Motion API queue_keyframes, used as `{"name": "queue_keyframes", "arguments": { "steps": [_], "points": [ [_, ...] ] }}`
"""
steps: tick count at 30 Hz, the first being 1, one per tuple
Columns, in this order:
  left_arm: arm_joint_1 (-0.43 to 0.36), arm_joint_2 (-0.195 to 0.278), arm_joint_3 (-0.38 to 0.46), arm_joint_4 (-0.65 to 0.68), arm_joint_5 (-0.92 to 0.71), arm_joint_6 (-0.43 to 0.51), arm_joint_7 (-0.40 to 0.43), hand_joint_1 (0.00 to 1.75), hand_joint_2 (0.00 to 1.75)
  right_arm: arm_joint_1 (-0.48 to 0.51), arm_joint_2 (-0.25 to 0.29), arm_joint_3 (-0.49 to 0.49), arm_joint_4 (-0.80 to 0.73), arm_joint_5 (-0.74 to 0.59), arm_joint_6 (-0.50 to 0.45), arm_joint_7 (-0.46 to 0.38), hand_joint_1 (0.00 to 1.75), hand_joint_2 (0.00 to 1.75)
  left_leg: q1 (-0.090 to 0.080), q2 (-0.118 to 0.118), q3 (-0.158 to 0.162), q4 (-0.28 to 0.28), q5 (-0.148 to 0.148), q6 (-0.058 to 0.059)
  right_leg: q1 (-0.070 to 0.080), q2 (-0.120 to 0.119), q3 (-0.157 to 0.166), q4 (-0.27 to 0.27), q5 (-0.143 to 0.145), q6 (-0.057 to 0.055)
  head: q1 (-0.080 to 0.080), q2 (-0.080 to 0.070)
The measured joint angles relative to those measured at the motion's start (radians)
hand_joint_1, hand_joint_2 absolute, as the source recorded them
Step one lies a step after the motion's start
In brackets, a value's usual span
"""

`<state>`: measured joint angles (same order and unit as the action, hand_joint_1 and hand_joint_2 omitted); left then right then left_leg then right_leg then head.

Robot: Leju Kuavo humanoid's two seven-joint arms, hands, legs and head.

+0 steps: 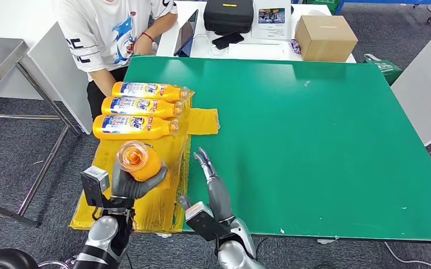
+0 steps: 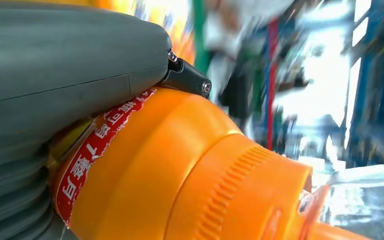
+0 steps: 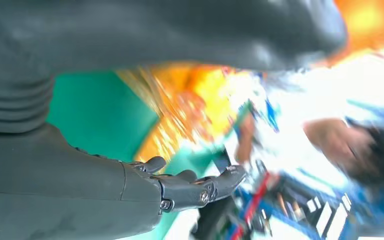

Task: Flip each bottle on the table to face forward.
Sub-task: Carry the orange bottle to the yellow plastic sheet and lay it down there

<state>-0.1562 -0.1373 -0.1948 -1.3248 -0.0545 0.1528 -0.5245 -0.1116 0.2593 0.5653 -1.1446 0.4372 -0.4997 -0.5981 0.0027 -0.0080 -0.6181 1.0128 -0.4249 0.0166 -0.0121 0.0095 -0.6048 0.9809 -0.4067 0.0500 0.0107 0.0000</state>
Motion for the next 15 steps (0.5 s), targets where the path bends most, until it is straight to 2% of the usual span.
{"name": "queue_keyframes", "arguments": {
  "steps": [3, 7, 12, 15],
  "points": [
    [-0.030, -0.004, 0.029, -0.011, -0.133, 0.146, -0.030, 1.75, 1.75, 0.024, -0.007, -0.008, -0.093, -0.019, -0.033, -0.014, 0.00, 0.00, 0.000, 0.000, 0.000, 0.000, 0.000, 0.000, 0.000, 0.000, 0.000, 0.000, 0.000, 0.000, 0.000, 0.000],
    [-0.069, -0.003, 0.051, -0.010, -0.291, 0.278, -0.043, 1.75, 1.75, 0.040, -0.010, -0.013, -0.175, -0.042, -0.073, -0.040, 0.00, 0.00, 0.000, 0.000, 0.000, 0.000, 0.000, 0.000, 0.000, 0.000, 0.000, 0.000, 0.000, 0.000, 0.000, 0.000],
    [-0.146, 0.014, 0.054, 0.087, -0.670, 0.485, 0.027, 1.75, 1.75, 0.047, -0.010, -0.023, -0.252, -0.107, -0.155, -0.091, 0.00, 0.00, 0.000, -0.001, 0.000, 0.000, 0.000, 0.000, 0.000, 0.000, 0.000, 0.000, 0.000, 0.000, 0.000, 0.000],
    [-0.200, 0.032, 0.054, 0.204, -0.873, 0.534, 0.070, 1.75, 1.75, 0.048, -0.010, -0.029, -0.296, -0.132, -0.184, -0.095, 0.00, 0.00, 0.000, 0.000, 0.000, 0.000, 0.000, 0.000, 0.000, 0.000, 0.000, 0.000, 0.000, 0.000, 0.000, 0.000]
  ]
}}
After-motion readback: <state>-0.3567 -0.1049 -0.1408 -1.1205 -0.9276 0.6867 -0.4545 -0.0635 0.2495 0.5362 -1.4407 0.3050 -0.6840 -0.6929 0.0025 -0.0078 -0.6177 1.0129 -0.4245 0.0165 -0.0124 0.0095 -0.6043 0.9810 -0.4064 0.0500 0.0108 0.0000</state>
